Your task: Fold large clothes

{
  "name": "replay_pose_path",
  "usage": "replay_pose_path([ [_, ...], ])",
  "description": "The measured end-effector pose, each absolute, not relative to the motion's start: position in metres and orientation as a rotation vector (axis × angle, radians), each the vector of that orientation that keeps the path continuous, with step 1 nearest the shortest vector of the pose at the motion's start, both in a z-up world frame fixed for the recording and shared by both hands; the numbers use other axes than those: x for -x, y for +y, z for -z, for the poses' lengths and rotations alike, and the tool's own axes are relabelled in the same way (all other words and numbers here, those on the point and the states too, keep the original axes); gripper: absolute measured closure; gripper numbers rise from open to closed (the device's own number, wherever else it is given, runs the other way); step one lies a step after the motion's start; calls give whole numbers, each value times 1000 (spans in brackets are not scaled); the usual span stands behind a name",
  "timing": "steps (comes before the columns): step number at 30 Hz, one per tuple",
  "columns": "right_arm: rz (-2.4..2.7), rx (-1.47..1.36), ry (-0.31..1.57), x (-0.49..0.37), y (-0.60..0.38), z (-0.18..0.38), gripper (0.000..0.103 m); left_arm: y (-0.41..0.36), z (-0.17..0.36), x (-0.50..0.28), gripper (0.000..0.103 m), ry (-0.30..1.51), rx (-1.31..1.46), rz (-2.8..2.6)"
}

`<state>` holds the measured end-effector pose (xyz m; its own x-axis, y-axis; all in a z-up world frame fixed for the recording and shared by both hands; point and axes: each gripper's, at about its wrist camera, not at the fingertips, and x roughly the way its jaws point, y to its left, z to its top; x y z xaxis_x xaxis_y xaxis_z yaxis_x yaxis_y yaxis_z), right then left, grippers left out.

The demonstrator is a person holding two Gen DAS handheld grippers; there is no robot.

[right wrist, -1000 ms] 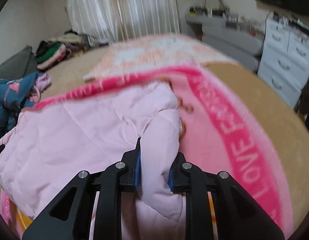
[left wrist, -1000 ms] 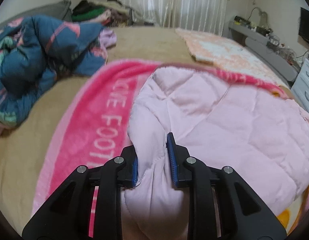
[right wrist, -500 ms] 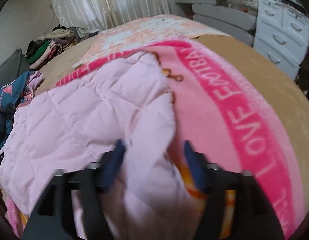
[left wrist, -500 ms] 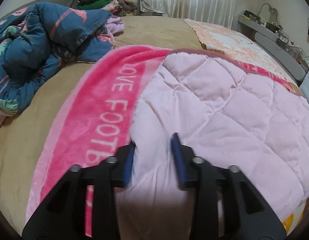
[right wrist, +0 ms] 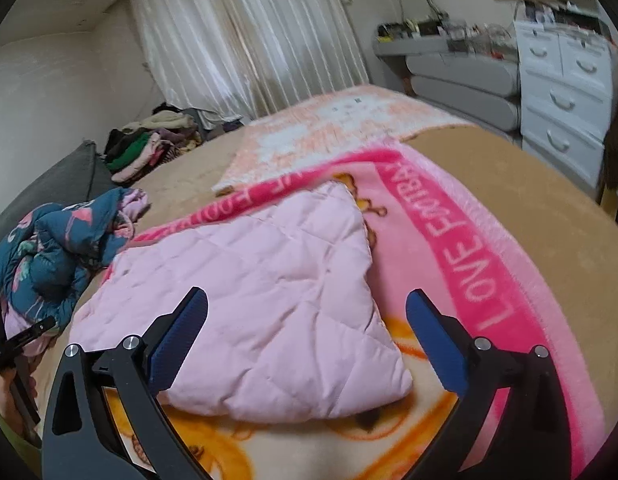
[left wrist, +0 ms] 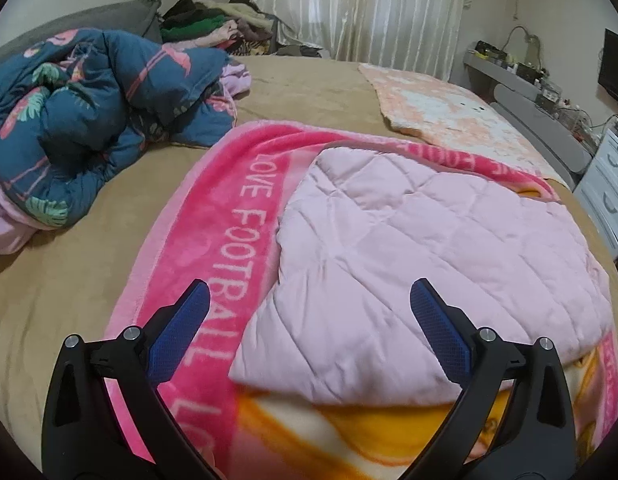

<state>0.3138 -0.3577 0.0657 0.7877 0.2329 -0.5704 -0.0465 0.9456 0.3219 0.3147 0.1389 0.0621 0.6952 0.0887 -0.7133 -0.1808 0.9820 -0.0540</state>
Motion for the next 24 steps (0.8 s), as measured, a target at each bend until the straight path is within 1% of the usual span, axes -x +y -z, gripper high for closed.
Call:
replay_pose_path([
  [12,-198,-200,540,-250,-343,-119,4,121,-99,-261,9,713,96,-123],
  [24,-211,-138,509,-199,-331,-125,4,105,-104,-209,9,676,56,-114],
])
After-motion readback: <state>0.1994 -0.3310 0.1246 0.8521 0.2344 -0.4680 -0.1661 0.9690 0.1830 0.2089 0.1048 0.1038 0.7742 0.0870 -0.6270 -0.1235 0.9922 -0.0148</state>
